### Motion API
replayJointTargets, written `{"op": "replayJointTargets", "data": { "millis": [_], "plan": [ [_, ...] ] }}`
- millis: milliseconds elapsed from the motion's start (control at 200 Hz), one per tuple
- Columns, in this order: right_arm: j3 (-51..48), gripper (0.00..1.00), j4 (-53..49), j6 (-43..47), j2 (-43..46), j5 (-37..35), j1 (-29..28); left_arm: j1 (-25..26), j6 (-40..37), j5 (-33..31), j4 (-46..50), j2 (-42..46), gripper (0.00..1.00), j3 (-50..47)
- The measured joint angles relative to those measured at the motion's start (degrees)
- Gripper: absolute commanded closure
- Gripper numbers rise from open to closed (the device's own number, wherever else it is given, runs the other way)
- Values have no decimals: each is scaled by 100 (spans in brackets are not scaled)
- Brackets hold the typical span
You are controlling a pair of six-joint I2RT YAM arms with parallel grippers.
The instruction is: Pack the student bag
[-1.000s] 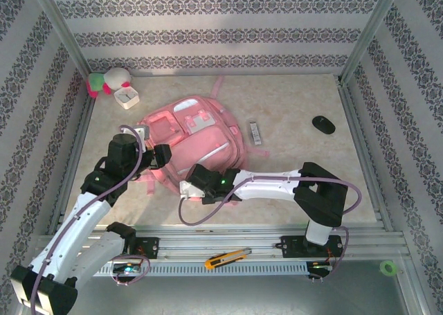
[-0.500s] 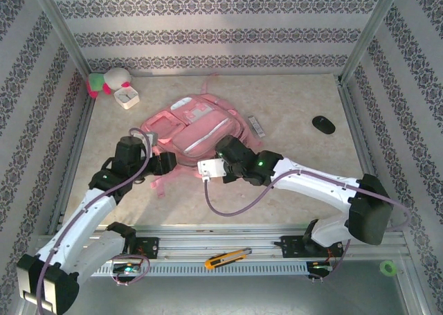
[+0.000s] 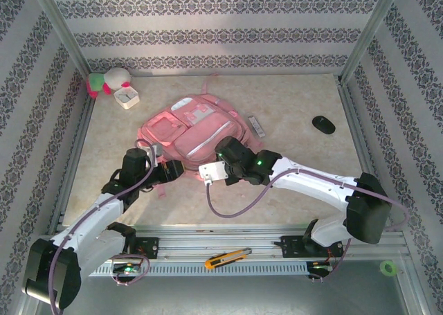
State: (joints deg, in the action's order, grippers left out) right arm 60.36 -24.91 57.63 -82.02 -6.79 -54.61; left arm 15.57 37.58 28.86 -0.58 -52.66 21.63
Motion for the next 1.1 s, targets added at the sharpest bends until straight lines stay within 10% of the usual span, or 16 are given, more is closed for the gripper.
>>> {"op": "replayJointTargets", "data": {
  "millis": [729, 1099],
  "plan": [
    [675, 100, -573, -848, -444, 31, 236, -33, 33, 970, -479, 422, 100, -304],
    [925, 100, -629, -1609, -562, 28, 238, -31, -420, 1362, 133, 350, 100, 326]
  ]
}}
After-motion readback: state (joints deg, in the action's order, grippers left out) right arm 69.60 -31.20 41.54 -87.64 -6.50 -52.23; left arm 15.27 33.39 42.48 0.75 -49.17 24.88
